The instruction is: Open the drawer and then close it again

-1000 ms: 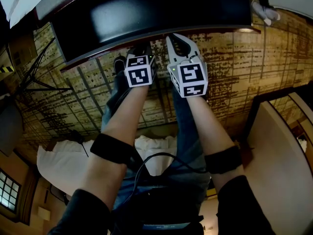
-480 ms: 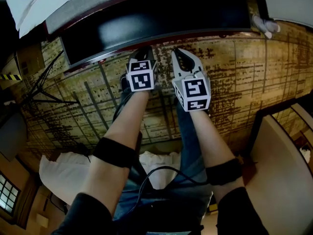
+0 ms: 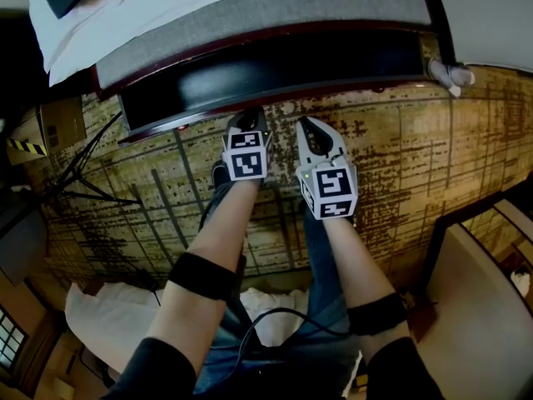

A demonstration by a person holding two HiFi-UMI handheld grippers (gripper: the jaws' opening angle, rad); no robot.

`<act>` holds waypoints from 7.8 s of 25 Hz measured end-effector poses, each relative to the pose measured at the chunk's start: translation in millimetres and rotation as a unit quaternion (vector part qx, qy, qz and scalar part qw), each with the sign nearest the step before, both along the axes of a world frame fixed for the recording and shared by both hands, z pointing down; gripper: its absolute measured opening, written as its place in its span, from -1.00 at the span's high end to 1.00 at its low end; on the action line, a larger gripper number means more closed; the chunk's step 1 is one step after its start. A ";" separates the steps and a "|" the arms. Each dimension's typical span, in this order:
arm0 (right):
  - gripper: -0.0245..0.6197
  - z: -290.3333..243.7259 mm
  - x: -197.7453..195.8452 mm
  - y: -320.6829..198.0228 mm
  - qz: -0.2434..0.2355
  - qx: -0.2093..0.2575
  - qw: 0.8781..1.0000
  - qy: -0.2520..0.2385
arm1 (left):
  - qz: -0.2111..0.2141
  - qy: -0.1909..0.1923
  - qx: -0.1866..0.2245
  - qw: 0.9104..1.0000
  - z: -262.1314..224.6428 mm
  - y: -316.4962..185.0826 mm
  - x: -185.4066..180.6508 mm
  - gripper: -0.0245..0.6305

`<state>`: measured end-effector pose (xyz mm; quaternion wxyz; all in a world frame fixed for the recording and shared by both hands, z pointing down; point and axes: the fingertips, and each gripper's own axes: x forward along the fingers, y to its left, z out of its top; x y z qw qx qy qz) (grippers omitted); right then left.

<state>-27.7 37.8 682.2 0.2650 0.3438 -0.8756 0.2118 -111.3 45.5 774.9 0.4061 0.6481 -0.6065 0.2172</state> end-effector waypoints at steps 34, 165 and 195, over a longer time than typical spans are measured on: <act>0.85 16.6 -7.0 -43.4 0.016 -0.013 1.000 0.009 | -0.027 -0.042 0.050 0.998 6.9 -116.7 -70.8 0.93; 0.85 -36.1 233.9 -186.4 0.190 0.106 0.975 -0.039 | -0.212 0.388 0.052 0.895 28.1 -221.0 211.0 0.07; 0.85 26.6 249.5 -227.7 0.190 0.099 0.976 -0.034 | -0.179 0.471 0.131 0.854 58.0 -267.5 214.6 0.27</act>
